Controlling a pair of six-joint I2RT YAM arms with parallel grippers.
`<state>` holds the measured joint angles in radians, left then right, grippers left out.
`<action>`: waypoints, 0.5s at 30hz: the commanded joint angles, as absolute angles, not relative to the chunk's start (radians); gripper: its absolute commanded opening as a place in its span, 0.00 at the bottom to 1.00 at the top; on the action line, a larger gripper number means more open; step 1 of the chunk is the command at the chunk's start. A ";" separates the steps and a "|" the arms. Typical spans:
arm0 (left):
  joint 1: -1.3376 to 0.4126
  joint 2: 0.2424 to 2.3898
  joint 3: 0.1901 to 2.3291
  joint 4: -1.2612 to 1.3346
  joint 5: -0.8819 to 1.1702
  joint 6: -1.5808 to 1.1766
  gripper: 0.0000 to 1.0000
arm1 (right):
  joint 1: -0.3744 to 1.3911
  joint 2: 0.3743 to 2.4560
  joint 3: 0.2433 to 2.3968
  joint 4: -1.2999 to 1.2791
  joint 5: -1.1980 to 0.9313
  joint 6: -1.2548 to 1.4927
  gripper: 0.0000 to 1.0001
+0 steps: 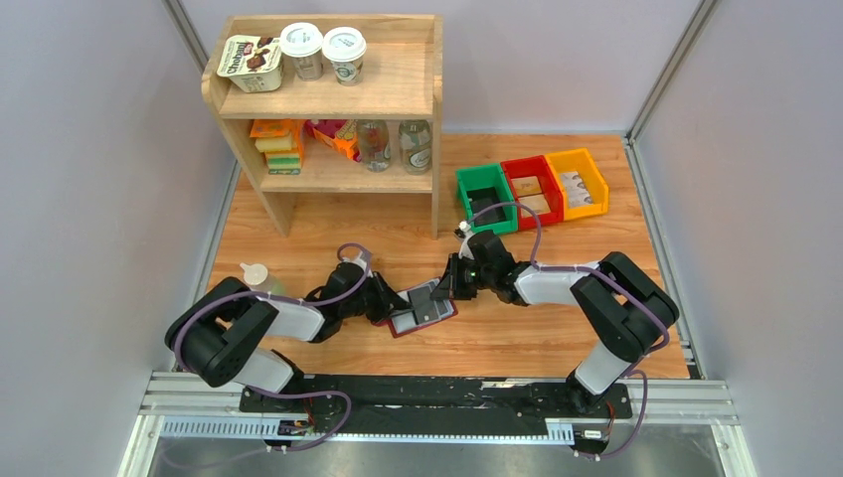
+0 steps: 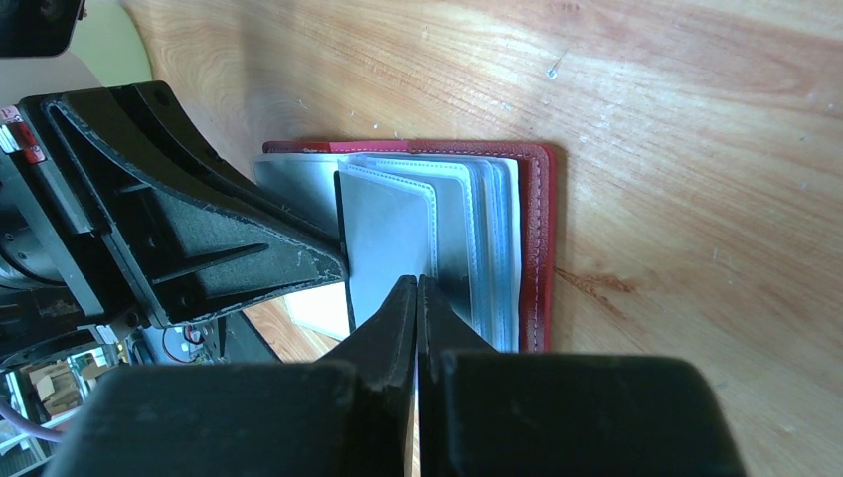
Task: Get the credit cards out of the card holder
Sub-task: Remove the credit card from the card holder.
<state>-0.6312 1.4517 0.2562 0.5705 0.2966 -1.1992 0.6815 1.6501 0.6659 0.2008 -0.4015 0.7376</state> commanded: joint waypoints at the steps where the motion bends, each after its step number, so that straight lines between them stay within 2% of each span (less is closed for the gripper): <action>1: -0.629 1.417 0.232 0.620 0.284 -1.200 0.16 | 0.684 1.701 0.629 0.097 -0.327 0.703 0.00; 5: -0.629 1.419 0.241 0.621 0.287 -1.192 0.16 | 0.684 1.704 0.632 0.094 -0.328 0.701 0.00; 12: -0.629 1.497 0.247 0.664 0.316 -1.204 0.26 | 0.684 1.712 0.640 0.089 -0.328 0.698 0.00; 15: -0.629 1.517 0.239 0.693 0.322 -1.218 0.26 | 0.684 1.710 0.644 0.083 -0.327 0.693 0.00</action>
<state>-0.6312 1.4822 0.2420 0.6376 0.3119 -1.2087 0.6815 1.6573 0.6670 0.2077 -0.4114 0.7376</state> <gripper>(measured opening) 0.262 0.005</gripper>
